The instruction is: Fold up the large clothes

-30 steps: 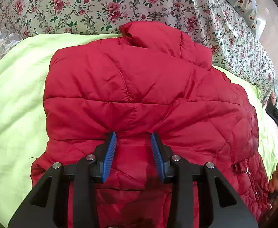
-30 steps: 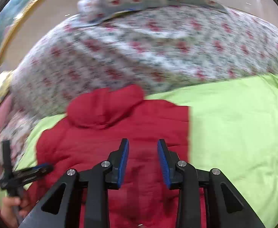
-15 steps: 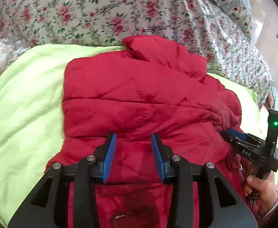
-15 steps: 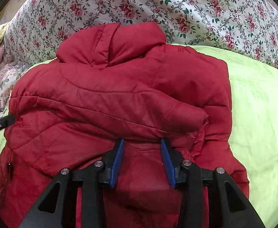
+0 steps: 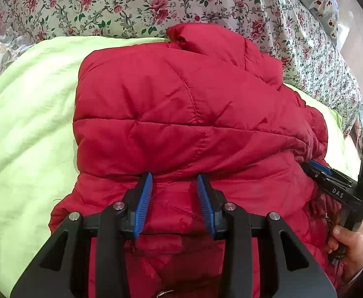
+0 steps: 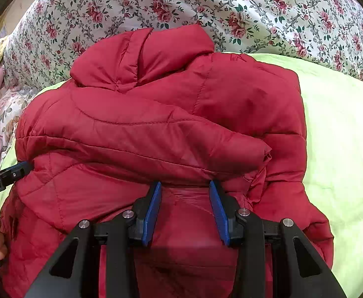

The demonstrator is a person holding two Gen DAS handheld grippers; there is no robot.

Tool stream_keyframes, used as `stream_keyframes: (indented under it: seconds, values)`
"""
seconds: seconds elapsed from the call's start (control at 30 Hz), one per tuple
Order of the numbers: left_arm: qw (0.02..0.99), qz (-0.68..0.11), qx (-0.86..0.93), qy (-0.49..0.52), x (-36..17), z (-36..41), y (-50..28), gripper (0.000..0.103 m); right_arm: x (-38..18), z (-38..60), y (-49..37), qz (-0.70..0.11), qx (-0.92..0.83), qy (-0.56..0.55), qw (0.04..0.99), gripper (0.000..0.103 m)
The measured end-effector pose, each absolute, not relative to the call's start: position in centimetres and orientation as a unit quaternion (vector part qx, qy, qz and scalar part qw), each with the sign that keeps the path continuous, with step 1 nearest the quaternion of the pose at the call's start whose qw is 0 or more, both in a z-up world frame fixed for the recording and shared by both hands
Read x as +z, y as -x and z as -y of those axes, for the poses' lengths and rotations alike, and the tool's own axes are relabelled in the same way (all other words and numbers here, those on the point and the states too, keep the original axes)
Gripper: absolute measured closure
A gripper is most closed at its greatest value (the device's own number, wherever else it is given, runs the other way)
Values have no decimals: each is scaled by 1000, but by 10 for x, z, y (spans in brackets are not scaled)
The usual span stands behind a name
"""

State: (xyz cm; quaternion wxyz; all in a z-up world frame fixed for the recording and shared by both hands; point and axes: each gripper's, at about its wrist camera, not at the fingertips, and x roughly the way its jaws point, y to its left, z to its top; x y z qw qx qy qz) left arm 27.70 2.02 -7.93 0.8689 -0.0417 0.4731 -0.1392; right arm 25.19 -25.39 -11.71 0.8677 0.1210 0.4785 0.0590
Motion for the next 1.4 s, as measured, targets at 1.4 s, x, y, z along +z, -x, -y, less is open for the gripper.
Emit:
stream_keyframes:
  seconds: [1.4]
  values:
    - [839,-527,-98,90,-57,-121,-79,32,-64,361,-31,-511,38,-200,836,33]
